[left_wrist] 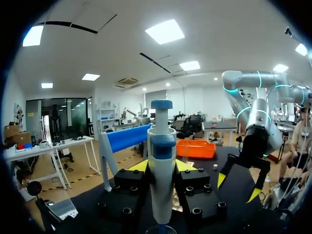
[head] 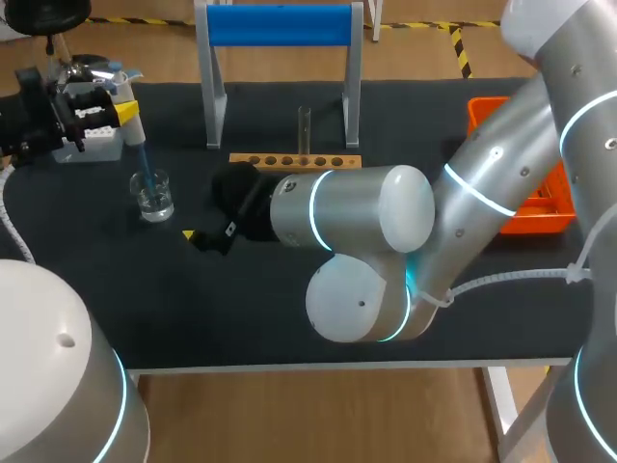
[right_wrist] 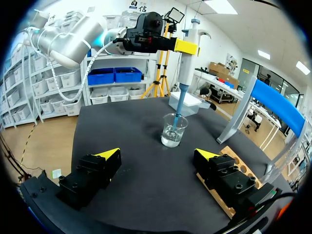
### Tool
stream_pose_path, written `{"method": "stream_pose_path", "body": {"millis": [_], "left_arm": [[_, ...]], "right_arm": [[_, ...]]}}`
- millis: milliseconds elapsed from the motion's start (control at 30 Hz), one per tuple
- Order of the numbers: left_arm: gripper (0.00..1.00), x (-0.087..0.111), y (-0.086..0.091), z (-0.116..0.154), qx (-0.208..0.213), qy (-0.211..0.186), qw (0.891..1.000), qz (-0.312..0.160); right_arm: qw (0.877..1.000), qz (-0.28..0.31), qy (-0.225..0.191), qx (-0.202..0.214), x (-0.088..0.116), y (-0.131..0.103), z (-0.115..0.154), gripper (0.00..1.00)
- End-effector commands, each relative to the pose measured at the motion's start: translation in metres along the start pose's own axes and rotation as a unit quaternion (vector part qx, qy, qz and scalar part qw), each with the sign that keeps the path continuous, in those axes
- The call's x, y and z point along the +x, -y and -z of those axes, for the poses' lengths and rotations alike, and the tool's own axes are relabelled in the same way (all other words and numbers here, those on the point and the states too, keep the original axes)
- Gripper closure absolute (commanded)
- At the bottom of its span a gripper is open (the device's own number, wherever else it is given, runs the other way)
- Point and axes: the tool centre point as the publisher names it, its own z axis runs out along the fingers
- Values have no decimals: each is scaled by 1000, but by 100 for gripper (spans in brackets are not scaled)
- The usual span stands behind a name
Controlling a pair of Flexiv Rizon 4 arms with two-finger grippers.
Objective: Invert the test tube, pick up the pipette, mount the tip to pipette, aspirate from beaker and dispense into the tube, eject the tip, return the pipette, and cap with the stopper.
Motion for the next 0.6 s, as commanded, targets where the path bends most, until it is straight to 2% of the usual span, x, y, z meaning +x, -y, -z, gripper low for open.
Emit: {"method": "stream_pose_path", "body": {"millis": [33,600], "left_arm": [[100,0,-1,-2,-1,0,1000,0],[100,3,-2,0,1,2,1000,3]], "right_arm": [[1000,-1,-1,-1,0,1,0,0],[1000,-1,-1,-1,0,1,0,0]]}}
